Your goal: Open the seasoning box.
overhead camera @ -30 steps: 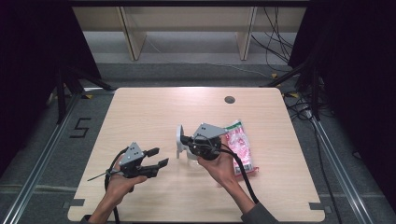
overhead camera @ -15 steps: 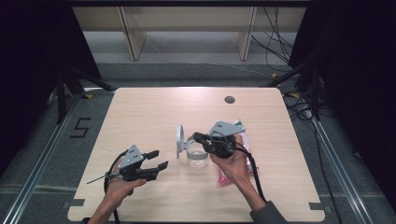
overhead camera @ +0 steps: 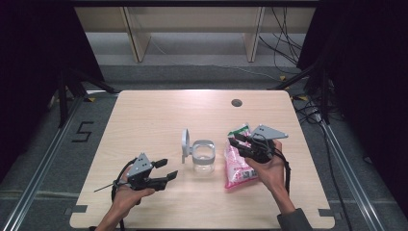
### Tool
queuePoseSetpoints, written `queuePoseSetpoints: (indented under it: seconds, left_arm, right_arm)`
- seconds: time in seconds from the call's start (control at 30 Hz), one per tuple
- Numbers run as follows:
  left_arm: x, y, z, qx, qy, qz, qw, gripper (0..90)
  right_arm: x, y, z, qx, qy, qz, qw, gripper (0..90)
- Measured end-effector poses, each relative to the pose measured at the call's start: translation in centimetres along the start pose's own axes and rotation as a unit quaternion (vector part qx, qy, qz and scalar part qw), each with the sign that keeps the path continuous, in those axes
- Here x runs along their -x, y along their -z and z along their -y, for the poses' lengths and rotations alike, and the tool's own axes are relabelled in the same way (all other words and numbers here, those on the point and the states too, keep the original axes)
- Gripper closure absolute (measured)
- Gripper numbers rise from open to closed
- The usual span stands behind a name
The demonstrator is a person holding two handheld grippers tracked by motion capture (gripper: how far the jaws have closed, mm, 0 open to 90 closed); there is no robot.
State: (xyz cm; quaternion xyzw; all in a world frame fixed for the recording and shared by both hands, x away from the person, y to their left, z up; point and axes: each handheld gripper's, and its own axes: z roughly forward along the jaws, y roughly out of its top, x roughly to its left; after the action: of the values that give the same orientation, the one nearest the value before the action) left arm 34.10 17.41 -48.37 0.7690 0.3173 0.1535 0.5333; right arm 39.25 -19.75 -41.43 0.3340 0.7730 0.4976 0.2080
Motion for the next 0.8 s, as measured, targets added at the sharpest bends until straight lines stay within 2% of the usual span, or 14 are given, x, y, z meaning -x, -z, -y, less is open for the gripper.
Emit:
queuePoseSetpoints:
  seconds: [0.1, 0.2, 0.23, 0.3, 0.33, 0.4, 0.43, 0.47, 0.57, 0.6, 0.63, 0.67, 0.73, 0.8]
  left_arm:
    - [0.1, 0.0, 0.0, -0.002, 0.002, -0.003, 1.0, 37.1]
    - [0.2, -0.2, 0.1, 0.0, 0.006, 0.001, 1.0, 36.3]
    - [0.3, -0.3, 0.1, -0.006, 0.004, -0.002, 1.0, 35.8]
    - [0.4, -0.4, 0.2, -0.004, 0.006, 0.0, 1.0, 35.6]
    - [0.4, -0.4, 0.2, -0.006, 0.004, 0.0, 1.0, 35.2]
    - [0.5, -0.6, 0.2, -0.006, 0.007, 0.001, 1.0, 35.1]
    - [0.5, -0.6, 0.2, -0.006, 0.008, 0.002, 0.9999, 35.0]
    - [0.5, -0.7, 0.3, -0.007, 0.008, 0.003, 0.9999, 34.9]
    - [0.6, -0.7, 0.3, -0.009, 0.008, 0.002, 0.9999, 34.8]
    - [0.6, -0.7, 0.2, -0.008, -0.001, 0.004, 1.0, 34.8]
    - [0.6, -0.8, 0.2, -0.009, 0.003, 0.005, 0.9999, 34.8]
    - [0.7, -0.8, 0.3, -0.009, 0.007, 0.004, 0.9999, 34.8]
    - [0.8, -0.8, 0.3, -0.01, 0.006, 0.003, 0.9999, 34.7]
    - [0.9, -0.9, 0.3, -0.008, 0.009, 0.005, 0.9999, 34.6]
  right_arm:
    - [1.0, 0.4, 0.6, -0.002, -0.009, 0.017, 0.9998, 63.5]
    - [1.8, 0.5, 1.2, -0.015, -0.015, 0.023, 0.9995, 55.4]
    - [2.2, 0.5, 1.7, -0.015, -0.029, 0.033, 0.9989, 52.4]
    - [2.5, 0.6, 1.8, -0.023, -0.037, 0.034, 0.9985, 50.4]
    - [2.7, 0.5, 2.1, -0.017, -0.043, 0.035, 0.9983, 48.9]
    - [3.4, 0.5, 2.5, -0.021, -0.041, 0.042, 0.9981, 45.9]
    - [3.5, 0.6, 2.7, -0.027, -0.051, 0.042, 0.9975, 44.2]
    - [4.1, 0.5, 2.9, -0.02, -0.042, 0.041, 0.9981, 42.4]
    - [4.5, 0.6, 3.4, -0.032, -0.066, 0.045, 0.9963, 38.1]
    - [4.8, 0.6, 3.6, -0.036, -0.058, 0.039, 0.9969, 36.1]
    - [5.2, 0.5, 3.8, -0.034, -0.057, 0.033, 0.9972, 33.9]
    - [5.0, 0.5, 3.9, -0.034, -0.073, 0.043, 0.9959, 32.7]
    - [5.5, 0.6, 4.1, -0.04, -0.065, 0.039, 0.9963, 30.8]
    - [5.6, 0.5, 4.2, -0.043, -0.075, 0.04, 0.9954, 27.7]
